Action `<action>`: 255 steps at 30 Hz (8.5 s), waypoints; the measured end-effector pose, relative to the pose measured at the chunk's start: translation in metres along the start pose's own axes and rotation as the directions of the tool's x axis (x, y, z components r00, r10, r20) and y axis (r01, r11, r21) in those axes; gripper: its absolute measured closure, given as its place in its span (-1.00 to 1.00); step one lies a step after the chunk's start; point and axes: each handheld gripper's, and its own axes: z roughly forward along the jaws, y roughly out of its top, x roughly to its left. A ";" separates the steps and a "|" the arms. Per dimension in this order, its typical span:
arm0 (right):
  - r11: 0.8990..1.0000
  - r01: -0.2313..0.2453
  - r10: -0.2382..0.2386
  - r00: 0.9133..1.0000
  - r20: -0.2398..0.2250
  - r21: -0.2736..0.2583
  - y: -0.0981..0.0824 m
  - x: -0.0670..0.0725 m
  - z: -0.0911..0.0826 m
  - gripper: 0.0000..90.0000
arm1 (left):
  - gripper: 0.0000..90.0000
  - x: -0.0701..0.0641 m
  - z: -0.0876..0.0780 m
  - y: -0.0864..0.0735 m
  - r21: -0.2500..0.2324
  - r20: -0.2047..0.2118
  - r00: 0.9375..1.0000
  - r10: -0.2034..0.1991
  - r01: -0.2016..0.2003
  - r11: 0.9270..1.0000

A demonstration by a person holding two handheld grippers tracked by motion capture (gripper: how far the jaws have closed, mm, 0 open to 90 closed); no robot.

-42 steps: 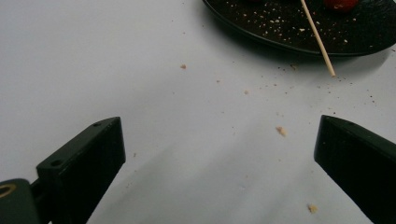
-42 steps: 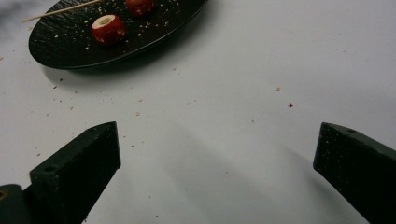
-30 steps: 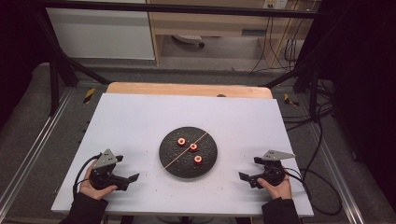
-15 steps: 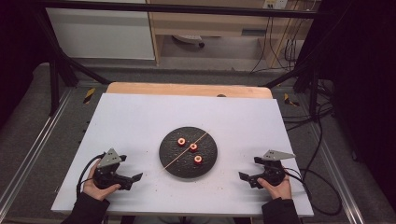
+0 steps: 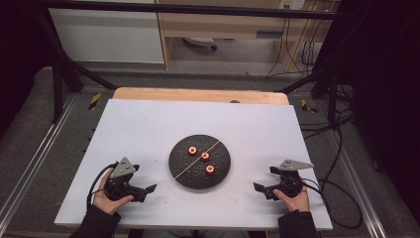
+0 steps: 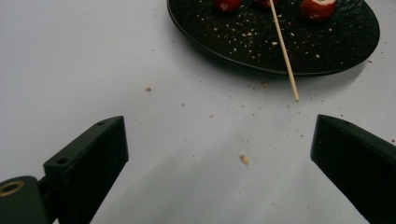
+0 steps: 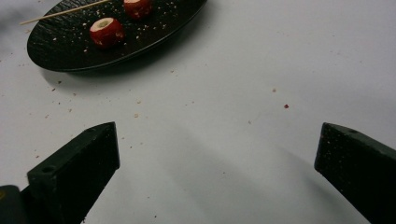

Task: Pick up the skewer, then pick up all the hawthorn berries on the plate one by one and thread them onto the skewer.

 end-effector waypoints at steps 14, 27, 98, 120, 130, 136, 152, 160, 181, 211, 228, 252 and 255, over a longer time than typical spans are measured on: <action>1.000 -0.003 0.003 1.000 0.004 0.003 0.000 0.000 0.000 -0.98 | -0.91 -0.013 0.001 0.021 0.004 0.000 1.000 0.028 -0.028 1.000; 1.000 -0.002 0.002 1.000 0.003 0.000 0.000 0.000 0.000 -0.98 | -0.88 -0.025 0.022 0.048 0.062 -0.002 0.999 0.044 -0.044 0.997; 1.000 -0.006 0.006 1.000 -0.011 0.019 0.000 0.000 0.002 -0.98 | 0.89 -0.053 0.096 0.095 0.355 0.052 0.992 0.119 -0.129 0.926; 1.000 -0.004 0.004 1.000 -0.008 0.017 0.000 0.000 0.001 -0.98 | 0.96 -0.054 0.082 0.093 0.286 0.064 0.992 0.106 -0.120 0.951; 1.000 0.002 -0.002 1.000 -0.006 0.016 0.000 0.001 0.001 -0.98 | 0.96 -0.053 0.070 0.088 0.231 0.071 0.993 0.090 -0.105 0.967; 1.000 -0.003 0.003 1.000 -0.005 0.015 0.000 0.001 0.001 -0.98 | 0.96 -0.052 0.060 0.081 0.186 0.061 0.995 0.076 -0.086 0.979; 1.000 -0.006 0.006 1.000 0.004 0.015 0.000 0.001 0.002 -0.99 | 0.96 -0.045 0.025 0.049 0.011 0.043 0.999 0.011 -0.012 1.000; 1.000 0.001 -0.001 1.000 0.013 0.020 0.003 0.002 0.002 -0.99 | 0.96 -0.038 0.010 0.028 -0.050 0.049 0.999 -0.004 0.006 0.999; 0.997 0.019 -0.022 0.999 0.041 0.070 0.050 0.034 0.024 -0.99 | 0.96 -0.028 -0.004 0.005 -0.125 0.044 0.998 -0.037 0.043 0.991; 0.980 0.048 -0.051 0.999 0.010 0.191 0.114 0.079 0.075 -0.88 | 0.95 -0.024 -0.002 -0.003 -0.117 0.044 0.997 -0.057 0.061 0.991; 0.919 0.060 -0.061 0.998 -0.009 0.389 0.133 0.100 0.111 -0.35 | 0.95 -0.022 -0.003 -0.005 -0.110 0.030 0.998 -0.058 0.061 0.992; 0.864 0.067 -0.066 0.998 -0.021 0.499 0.128 0.101 0.133 0.23 | 0.96 -0.022 -0.001 -0.004 -0.100 0.034 0.998 -0.057 0.060 0.993; 0.863 0.064 -0.061 0.998 -0.022 0.502 0.128 0.100 0.135 0.27 | 0.96 -0.022 -0.001 -0.004 -0.099 0.034 0.998 -0.055 0.058 0.993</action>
